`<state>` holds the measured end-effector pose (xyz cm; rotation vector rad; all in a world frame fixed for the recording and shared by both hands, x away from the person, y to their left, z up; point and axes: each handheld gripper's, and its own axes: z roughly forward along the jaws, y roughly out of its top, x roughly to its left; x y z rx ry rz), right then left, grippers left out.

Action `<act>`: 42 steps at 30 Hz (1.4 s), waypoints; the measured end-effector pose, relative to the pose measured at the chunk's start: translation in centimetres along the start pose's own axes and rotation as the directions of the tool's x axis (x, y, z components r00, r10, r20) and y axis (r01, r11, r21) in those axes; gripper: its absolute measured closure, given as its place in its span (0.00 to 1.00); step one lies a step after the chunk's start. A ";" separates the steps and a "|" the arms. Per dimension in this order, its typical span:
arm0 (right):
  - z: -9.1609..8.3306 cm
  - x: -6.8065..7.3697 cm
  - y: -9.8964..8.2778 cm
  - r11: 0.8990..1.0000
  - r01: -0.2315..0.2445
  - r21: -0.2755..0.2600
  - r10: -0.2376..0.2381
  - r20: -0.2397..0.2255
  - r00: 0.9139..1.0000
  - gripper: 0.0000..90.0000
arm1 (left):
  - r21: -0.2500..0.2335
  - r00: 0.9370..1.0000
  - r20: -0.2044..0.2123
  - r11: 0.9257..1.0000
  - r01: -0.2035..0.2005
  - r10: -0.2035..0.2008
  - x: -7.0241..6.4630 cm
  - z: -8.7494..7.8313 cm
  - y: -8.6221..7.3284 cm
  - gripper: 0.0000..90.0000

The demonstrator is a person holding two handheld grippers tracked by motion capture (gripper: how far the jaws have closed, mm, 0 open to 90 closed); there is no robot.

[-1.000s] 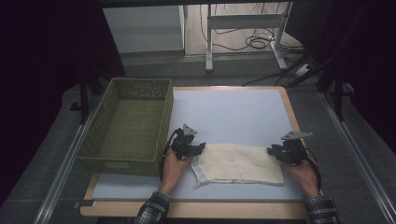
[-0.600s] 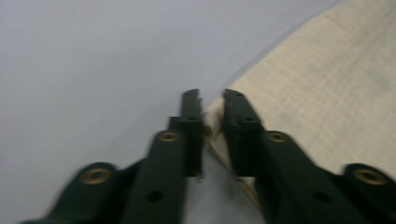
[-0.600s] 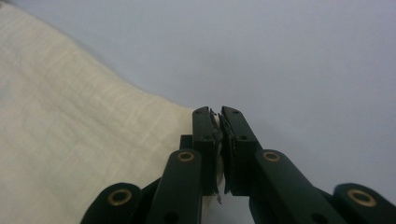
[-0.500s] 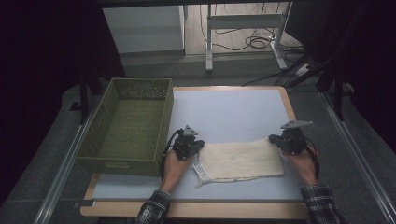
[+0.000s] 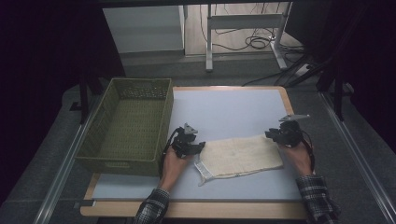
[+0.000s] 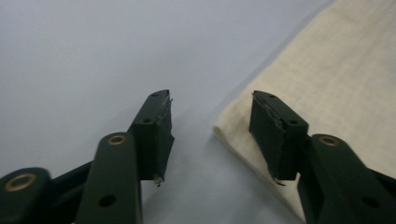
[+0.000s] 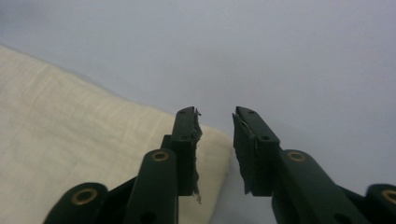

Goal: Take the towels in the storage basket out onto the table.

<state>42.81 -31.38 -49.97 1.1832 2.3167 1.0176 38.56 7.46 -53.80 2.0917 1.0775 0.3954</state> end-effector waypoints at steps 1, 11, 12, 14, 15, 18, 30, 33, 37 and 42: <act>-0.3 0.1 -0.1 1.000 -0.002 0.004 0.002 -0.003 1.000 0.74 | -0.007 1.000 0.003 1.000 0.012 -0.012 0.1 0.1 -0.1 0.49; -1.5 1.6 -1.9 1.000 0.012 0.015 -0.011 -0.055 0.998 0.66 | -0.012 1.000 0.021 1.000 0.012 -0.011 0.6 0.4 -0.3 0.39; -1.7 1.8 -2.0 1.000 0.015 0.015 -0.014 -0.057 0.998 0.65 | -0.013 1.000 0.019 1.000 0.010 -0.010 0.6 0.4 -0.3 0.38; -1.8 2.1 -2.2 1.000 0.014 0.016 -0.013 -0.057 0.998 0.64 | -0.015 1.000 0.020 1.000 0.010 -0.010 0.6 0.4 -0.3 0.38; -2.0 2.6 -2.5 1.000 0.014 0.018 -0.013 -0.070 0.997 0.61 | -0.017 1.000 0.021 1.000 0.015 -0.015 0.6 0.4 -0.3 0.38; -2.3 3.4 -3.0 0.999 0.031 0.022 -0.029 -0.081 0.996 0.59 | -0.018 1.000 0.024 1.000 0.019 -0.018 0.6 0.5 -0.4 0.38; -2.6 7.0 -4.4 0.997 0.069 0.026 -0.064 -0.170 0.983 0.61 | -0.019 0.999 0.026 1.000 0.024 -0.023 0.6 0.5 -0.4 0.39; -2.5 8.1 -4.5 0.997 0.079 0.020 -0.074 -0.197 0.978 0.64 | -0.019 0.999 0.026 1.000 0.024 -0.024 0.6 0.5 -0.4 0.39; -2.1 9.6 -4.2 0.995 0.099 0.018 -0.092 -0.238 0.967 0.67 | -0.019 0.999 0.026 1.000 0.025 -0.024 0.6 0.5 -0.4 0.39; -1.5 11.7 -3.8 0.991 0.132 0.020 -0.121 -0.291 0.949 0.71 | -0.020 0.999 0.026 0.999 0.027 -0.026 0.7 0.5 -0.4 0.39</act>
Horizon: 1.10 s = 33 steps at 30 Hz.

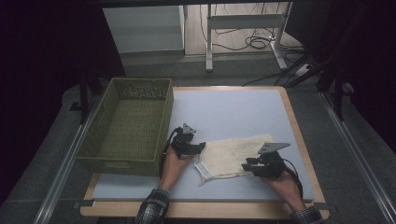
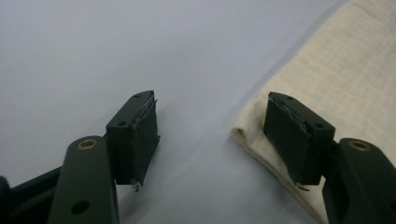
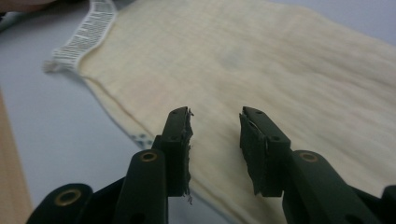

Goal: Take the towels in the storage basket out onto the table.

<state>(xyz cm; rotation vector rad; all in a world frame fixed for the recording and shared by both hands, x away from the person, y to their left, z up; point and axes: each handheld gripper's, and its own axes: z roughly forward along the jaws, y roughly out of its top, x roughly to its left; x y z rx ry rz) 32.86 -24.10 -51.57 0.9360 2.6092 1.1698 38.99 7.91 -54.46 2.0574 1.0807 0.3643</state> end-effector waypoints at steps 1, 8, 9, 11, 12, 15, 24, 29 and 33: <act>0.2 0.3 0.1 1.000 0.006 0.003 -0.006 -0.010 1.000 0.72 | 0.000 1.000 0.000 1.000 0.000 0.000 0.0 0.0 0.0 0.39; 2.2 2.4 1.1 0.999 0.036 0.021 -0.034 -0.079 0.996 0.75 | 0.002 1.000 0.000 1.000 -0.002 0.002 0.0 0.0 0.0 0.39; 2.5 2.8 1.3 0.999 0.040 0.023 -0.038 -0.087 0.995 0.76 | 0.002 1.000 0.000 1.000 -0.002 0.002 0.0 0.0 0.0 0.39; 3.0 3.4 1.7 0.998 0.056 0.021 -0.053 -0.108 0.993 0.76 | 0.001 1.000 0.000 1.000 0.000 0.000 0.0 0.0 0.0 0.39; 3.3 3.8 1.9 0.998 0.063 0.020 -0.060 -0.115 0.992 0.76 | 0.001 1.000 0.000 1.000 0.000 0.000 0.0 0.0 0.0 0.39; 4.0 4.9 2.5 0.997 0.078 0.022 -0.074 -0.137 0.988 0.76 | 0.000 1.000 0.000 1.000 0.000 0.000 0.0 0.0 0.0 0.39; 6.0 7.4 4.0 0.992 0.122 0.022 -0.116 -0.189 0.975 0.76 | -0.002 1.000 0.001 1.000 -0.003 0.003 0.1 0.0 0.0 0.39; 7.2 8.5 4.7 0.988 0.152 0.030 -0.143 -0.203 0.969 0.74 | -0.002 1.000 0.001 1.000 0.000 0.000 0.1 0.0 0.0 0.40; 8.3 8.9 5.0 0.983 0.177 0.047 -0.166 -0.179 0.970 0.67 | -0.002 1.000 0.001 1.000 0.000 0.000 0.1 0.0 0.0 0.40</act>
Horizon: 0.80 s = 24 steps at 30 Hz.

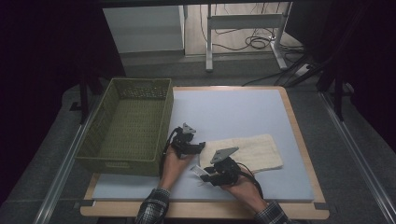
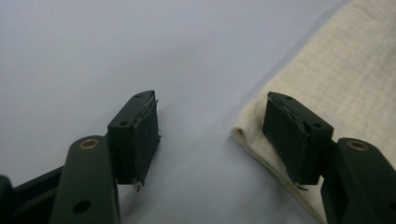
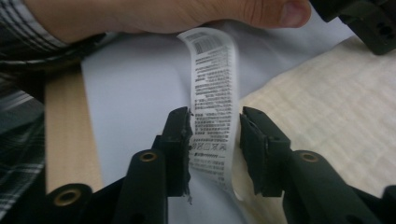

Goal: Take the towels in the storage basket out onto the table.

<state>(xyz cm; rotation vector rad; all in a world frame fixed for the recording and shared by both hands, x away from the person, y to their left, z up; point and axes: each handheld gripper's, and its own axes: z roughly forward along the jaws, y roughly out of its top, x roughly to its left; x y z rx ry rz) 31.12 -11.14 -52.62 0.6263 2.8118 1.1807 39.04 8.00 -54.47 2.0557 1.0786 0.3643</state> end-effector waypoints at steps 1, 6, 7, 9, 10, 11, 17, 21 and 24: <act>0.2 0.0 0.0 1.000 0.004 0.009 -0.004 0.007 1.000 0.66 | 0.000 1.000 0.000 1.000 0.000 0.000 0.0 0.0 0.0 0.40; 0.4 0.4 -0.1 1.000 0.030 0.010 -0.030 0.027 0.999 0.64 | 0.000 1.000 0.000 1.000 0.000 0.000 0.0 0.0 0.0 0.40; 0.5 0.9 -0.2 0.998 0.058 0.015 -0.059 0.055 0.997 0.64 | 0.000 1.000 -0.001 1.000 0.000 0.000 0.0 0.0 0.0 0.40; 0.6 1.1 -0.2 0.997 0.071 0.019 -0.072 0.073 0.995 0.65 | -0.002 1.000 -0.001 1.000 0.002 -0.002 0.0 0.0 0.0 0.40; 0.6 1.5 -0.1 0.996 0.082 0.028 -0.085 0.105 0.991 0.68 | -0.002 1.000 -0.005 1.000 0.001 -0.001 0.0 0.0 0.0 0.41; 0.6 1.5 -0.1 0.996 0.082 0.028 -0.085 0.105 0.991 0.68 | -0.002 1.000 -0.005 1.000 0.001 -0.001 0.0 0.0 0.0 0.42; 0.6 1.3 0.0 0.999 0.029 0.028 -0.031 0.083 0.996 0.92 | -0.002 1.000 -0.016 1.000 -0.001 0.001 -0.1 -0.1 0.0 0.48; 0.5 0.6 -0.2 1.000 -0.012 0.015 0.011 0.049 0.999 0.94 | -0.007 1.000 0.008 1.000 -0.010 0.010 -0.2 -0.1 0.0 0.60; 0.5 0.5 -0.2 1.000 -0.023 0.013 0.022 0.045 0.999 0.94 | -0.008 0.999 0.051 1.000 -0.011 0.011 -0.1 -0.1 0.0 0.71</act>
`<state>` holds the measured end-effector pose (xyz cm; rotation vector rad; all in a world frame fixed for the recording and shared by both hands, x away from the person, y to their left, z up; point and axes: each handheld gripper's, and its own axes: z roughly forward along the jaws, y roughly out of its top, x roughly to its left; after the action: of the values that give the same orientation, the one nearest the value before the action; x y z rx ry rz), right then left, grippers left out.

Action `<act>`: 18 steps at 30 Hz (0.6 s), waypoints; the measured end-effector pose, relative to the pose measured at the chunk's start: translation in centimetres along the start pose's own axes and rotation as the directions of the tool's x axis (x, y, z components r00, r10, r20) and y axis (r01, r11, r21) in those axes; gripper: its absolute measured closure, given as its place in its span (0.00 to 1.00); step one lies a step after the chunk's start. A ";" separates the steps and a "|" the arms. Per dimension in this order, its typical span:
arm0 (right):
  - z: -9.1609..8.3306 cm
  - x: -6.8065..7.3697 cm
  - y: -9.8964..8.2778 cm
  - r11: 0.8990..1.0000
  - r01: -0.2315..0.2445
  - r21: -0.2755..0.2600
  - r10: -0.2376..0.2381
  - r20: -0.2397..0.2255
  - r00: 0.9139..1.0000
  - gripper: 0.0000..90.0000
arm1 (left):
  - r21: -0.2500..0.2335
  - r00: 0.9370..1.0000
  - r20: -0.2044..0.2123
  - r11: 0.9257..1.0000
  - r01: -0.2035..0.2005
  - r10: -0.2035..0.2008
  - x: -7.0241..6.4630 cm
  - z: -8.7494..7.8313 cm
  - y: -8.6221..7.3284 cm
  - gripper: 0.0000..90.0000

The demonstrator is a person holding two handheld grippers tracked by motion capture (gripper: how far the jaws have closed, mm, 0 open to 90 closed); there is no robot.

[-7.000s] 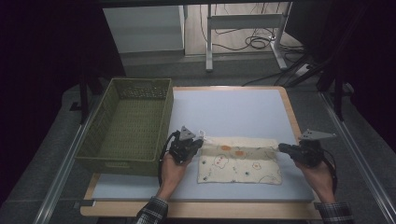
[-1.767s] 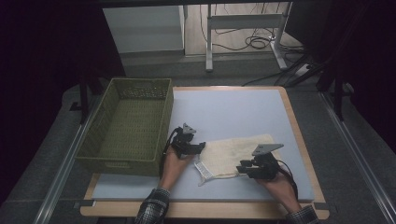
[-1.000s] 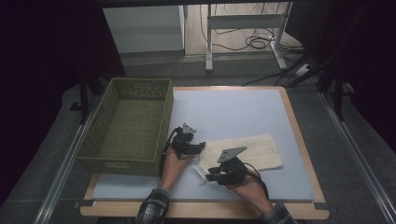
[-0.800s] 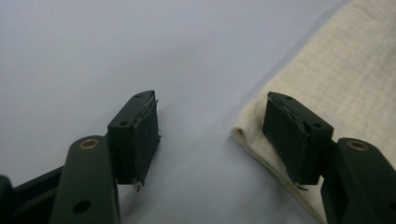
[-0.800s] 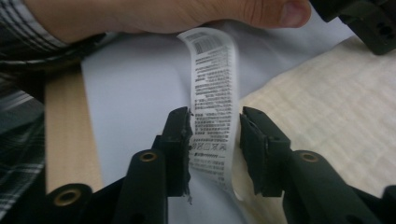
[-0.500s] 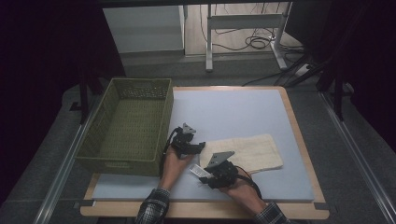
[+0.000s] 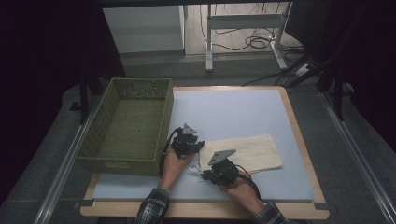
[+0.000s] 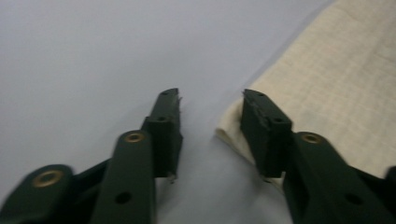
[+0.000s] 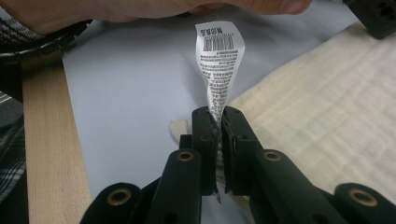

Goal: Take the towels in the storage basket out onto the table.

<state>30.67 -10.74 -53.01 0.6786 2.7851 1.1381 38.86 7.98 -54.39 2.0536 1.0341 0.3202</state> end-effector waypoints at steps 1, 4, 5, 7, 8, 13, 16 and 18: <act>0.0 0.0 0.0 1.000 0.000 0.000 0.000 0.000 1.000 0.94 | 0.000 1.000 0.000 1.000 0.000 0.000 0.0 0.0 0.0 0.73; 0.0 -0.4 -0.1 1.000 -0.026 -0.011 0.025 -0.027 0.999 0.94 | -0.003 0.999 0.046 1.000 0.011 -0.011 0.2 0.0 0.0 0.90; 0.0 -0.4 -0.1 1.000 -0.026 -0.011 0.025 -0.027 0.999 0.94 | -0.002 0.998 0.059 1.000 0.010 -0.009 0.1 0.0 0.0 0.90; 0.0 -0.6 -0.1 0.999 -0.033 -0.014 0.032 -0.035 0.999 0.94 | 0.001 0.998 0.057 1.000 0.005 -0.005 -0.1 0.0 0.0 0.95; 0.0 -0.6 -0.1 0.999 -0.038 -0.018 0.037 -0.041 0.998 0.94 | 0.000 0.998 0.060 1.000 0.011 -0.011 0.0 0.0 0.0 0.95; 0.2 -0.5 0.1 0.999 -0.041 -0.022 0.040 -0.041 0.998 0.94 | -0.022 1.000 0.014 0.999 0.028 -0.028 -0.2 -0.3 -0.1 0.97; 0.6 -0.4 0.5 0.999 -0.039 -0.026 0.038 -0.044 0.998 0.94 | -0.036 0.998 -0.026 0.998 0.051 -0.051 -0.2 -0.8 -0.5 0.98; 0.9 -0.2 0.9 0.999 -0.042 -0.031 0.040 -0.061 0.997 0.94 | -0.042 0.997 -0.053 0.997 0.062 -0.064 -0.2 -1.3 -0.9 0.98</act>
<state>31.36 -9.64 -53.08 0.7136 2.8078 1.2286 37.53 8.89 -54.21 1.9816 1.1138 0.3627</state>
